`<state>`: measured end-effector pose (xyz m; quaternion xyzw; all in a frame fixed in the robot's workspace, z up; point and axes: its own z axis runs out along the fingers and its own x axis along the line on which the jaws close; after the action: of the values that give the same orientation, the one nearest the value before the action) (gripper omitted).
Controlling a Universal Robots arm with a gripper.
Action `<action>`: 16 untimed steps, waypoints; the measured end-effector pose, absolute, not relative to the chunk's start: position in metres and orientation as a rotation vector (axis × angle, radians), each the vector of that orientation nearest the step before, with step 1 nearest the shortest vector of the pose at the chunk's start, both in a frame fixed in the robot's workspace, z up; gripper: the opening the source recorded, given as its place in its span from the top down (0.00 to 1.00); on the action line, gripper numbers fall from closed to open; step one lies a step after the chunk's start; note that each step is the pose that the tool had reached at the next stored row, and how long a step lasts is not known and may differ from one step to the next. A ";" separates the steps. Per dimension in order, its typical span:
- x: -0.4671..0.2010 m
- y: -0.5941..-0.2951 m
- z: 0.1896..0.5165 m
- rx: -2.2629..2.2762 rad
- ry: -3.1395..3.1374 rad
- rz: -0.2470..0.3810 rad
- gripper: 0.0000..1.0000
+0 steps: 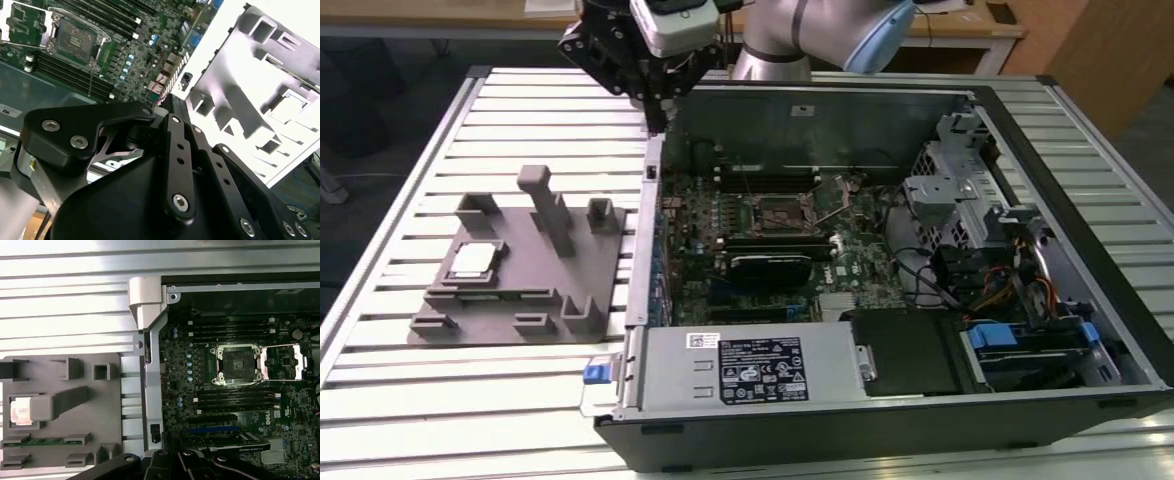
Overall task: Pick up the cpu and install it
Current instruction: 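Reach for the cpu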
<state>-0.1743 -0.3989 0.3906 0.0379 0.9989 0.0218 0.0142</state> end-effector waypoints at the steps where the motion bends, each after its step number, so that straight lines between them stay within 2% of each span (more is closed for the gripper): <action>1: -0.176 -0.399 0.390 0.118 3.110 0.068 0.89; 16: -0.197 -0.399 0.388 0.118 3.110 0.068 0.89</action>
<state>-0.1967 -0.3989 0.3882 0.0378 0.9989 0.0218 0.0142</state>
